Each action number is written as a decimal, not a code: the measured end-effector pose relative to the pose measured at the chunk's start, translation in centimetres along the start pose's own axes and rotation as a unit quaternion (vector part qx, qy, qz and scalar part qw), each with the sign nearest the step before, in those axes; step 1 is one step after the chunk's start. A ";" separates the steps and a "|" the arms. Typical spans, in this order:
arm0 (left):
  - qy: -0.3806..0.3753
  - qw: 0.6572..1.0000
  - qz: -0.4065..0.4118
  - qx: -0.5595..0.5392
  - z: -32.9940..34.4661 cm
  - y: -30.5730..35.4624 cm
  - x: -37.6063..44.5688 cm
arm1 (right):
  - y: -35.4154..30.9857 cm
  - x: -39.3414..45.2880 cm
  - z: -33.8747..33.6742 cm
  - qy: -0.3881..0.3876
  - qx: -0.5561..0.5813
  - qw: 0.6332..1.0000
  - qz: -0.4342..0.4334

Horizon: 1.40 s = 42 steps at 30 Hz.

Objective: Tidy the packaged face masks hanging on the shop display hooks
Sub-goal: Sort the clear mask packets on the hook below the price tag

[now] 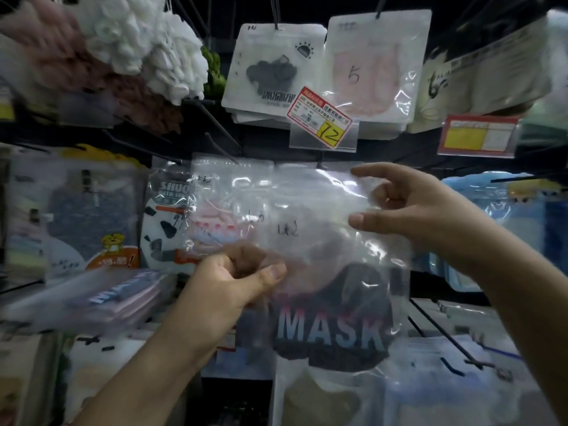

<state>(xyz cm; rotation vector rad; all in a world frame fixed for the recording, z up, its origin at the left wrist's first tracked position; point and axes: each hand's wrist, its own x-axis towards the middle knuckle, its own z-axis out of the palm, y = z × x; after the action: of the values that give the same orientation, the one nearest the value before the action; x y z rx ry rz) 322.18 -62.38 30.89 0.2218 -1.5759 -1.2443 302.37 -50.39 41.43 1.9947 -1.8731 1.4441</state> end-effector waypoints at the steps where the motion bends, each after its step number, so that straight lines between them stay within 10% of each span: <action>1: -0.006 1.000 -0.002 0.011 -0.2 0.1 -0.3 | 0.2 -0.1 0.0 -0.020 0.033 0.999 -0.004; 7: 0.004 0.999 -0.008 0.045 -3.4 3.8 1.0 | 0.6 -0.6 1.8 -0.087 0.021 0.995 -0.045; 18: -0.061 0.934 0.055 0.348 -6.5 7.9 4.2 | -3.6 0.5 5.6 0.024 -0.278 0.952 -0.122; 42: -0.104 0.949 0.154 0.253 -15.8 10.6 10.6 | -8.9 4.1 11.3 0.090 -0.519 0.818 -0.231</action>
<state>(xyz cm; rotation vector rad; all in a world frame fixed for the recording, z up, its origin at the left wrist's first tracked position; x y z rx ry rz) 335.00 -74.25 43.94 0.1626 -2.0112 -0.6206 315.34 -57.82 42.40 1.4706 -1.4078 0.2881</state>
